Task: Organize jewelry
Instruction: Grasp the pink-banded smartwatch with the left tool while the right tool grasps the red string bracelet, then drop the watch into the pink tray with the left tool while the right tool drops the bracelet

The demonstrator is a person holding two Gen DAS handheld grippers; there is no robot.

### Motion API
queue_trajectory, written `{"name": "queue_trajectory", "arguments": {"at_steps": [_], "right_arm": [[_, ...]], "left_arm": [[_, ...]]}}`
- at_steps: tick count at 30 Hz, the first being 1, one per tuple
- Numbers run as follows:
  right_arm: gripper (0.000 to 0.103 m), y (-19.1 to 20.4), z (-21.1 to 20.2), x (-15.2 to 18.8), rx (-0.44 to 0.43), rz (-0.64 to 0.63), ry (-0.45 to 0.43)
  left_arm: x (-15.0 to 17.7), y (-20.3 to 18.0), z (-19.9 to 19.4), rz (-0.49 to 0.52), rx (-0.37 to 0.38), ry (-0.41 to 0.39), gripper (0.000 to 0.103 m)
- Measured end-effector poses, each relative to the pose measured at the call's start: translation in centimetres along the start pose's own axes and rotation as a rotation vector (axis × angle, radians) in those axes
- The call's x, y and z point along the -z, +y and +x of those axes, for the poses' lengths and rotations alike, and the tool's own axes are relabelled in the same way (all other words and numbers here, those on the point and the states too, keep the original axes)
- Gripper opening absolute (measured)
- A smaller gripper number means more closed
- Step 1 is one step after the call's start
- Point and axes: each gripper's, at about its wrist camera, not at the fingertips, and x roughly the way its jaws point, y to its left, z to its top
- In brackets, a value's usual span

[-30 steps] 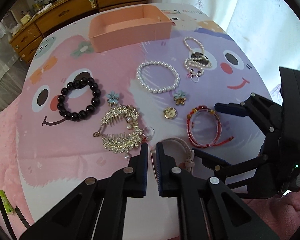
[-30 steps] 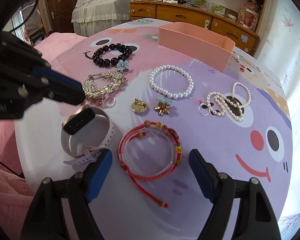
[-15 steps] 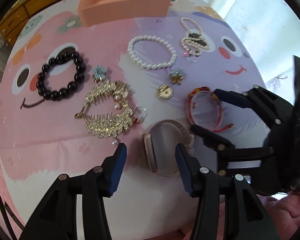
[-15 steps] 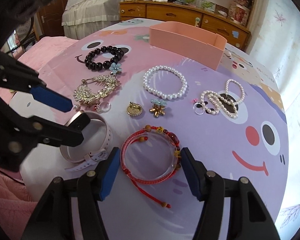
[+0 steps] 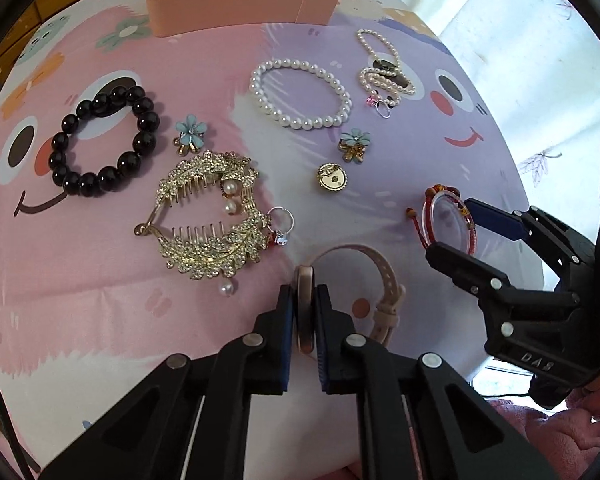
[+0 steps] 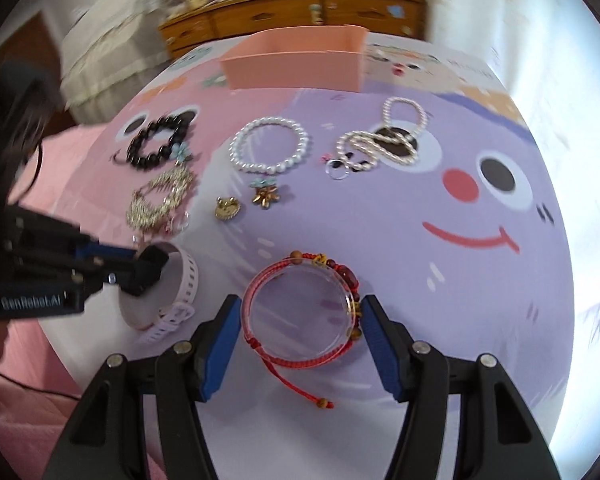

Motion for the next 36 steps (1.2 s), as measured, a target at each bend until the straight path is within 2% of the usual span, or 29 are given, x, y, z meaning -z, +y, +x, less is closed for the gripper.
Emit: {"name": "queue_trajectory", "arguments": {"at_steps": [7,12,18,26,36], "right_arm": [[0.061,1.1,-0.5,-0.7,0.004,0.14,-0.013],[0.061,3.1,-1.4,-2.2,0.028,0.154,-0.063],[0.061,5.2,-2.8,-5.7,0.023,0.151,-0.14],[0.061,5.9,-3.9,-12.7,-0.016,0.125,-0.25],[0.061,2.6,-2.7,-21.3,-0.034,0.123,-0.317]], "left_arm": [[-0.5,1.5,-2.1,0.06,0.036,-0.033,0.007],[-1.0,3.3,-5.2,0.089,0.086,-0.079,0.007],[-2.9,5.6,-8.5,0.069,0.096,-0.108,0.007],[-8.4,8.3,-11.4,0.009,0.068,-0.184,0.007],[-17.7,9.7,-12.0,-0.106,0.024,-0.29,0.007]]}}
